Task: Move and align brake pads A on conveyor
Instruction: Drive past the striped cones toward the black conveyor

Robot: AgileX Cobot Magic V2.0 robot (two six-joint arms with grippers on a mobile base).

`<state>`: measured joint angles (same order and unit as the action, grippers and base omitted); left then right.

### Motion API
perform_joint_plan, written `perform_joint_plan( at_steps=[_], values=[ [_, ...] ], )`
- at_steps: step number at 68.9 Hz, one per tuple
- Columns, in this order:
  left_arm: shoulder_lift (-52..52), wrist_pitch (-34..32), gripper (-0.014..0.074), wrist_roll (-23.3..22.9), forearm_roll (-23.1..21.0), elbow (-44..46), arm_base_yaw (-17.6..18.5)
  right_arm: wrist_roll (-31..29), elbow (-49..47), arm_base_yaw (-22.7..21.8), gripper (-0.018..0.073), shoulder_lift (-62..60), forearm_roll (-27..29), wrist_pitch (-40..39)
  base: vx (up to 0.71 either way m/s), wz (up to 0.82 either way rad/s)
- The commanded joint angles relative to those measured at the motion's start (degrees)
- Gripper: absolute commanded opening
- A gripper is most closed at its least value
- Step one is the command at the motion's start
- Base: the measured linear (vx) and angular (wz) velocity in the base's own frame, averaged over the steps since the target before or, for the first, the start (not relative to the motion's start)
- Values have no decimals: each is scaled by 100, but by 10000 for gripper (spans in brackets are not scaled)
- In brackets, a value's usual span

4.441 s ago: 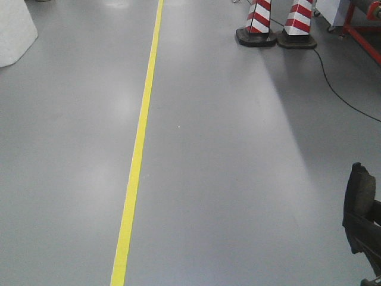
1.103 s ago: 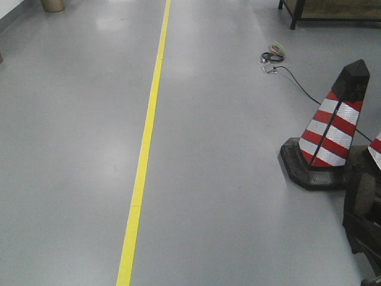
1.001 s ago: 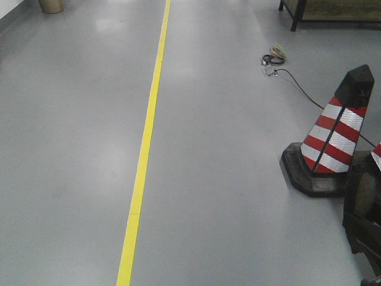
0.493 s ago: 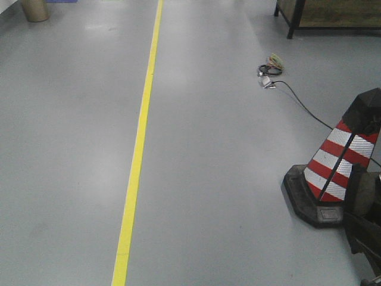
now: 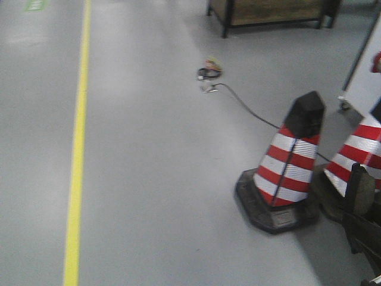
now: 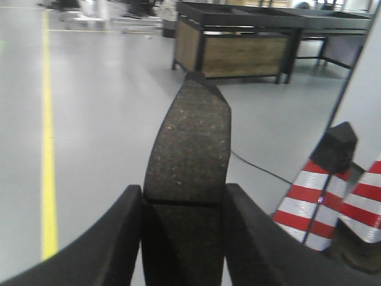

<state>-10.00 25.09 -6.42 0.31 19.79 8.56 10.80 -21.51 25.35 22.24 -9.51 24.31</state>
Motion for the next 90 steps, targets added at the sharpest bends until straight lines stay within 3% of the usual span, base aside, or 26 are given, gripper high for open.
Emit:
perform_joint_plan(
  at_steps=[1,90],
  values=[
    [-51,-583,99,-7,-31,169,4,3,-177,-7,55,30,-79,-536,32,-71],
    [-51,-583,101,-7,-31,169,4,3,-177,-7,55,30,-79,-536,29,-59]
  ],
)
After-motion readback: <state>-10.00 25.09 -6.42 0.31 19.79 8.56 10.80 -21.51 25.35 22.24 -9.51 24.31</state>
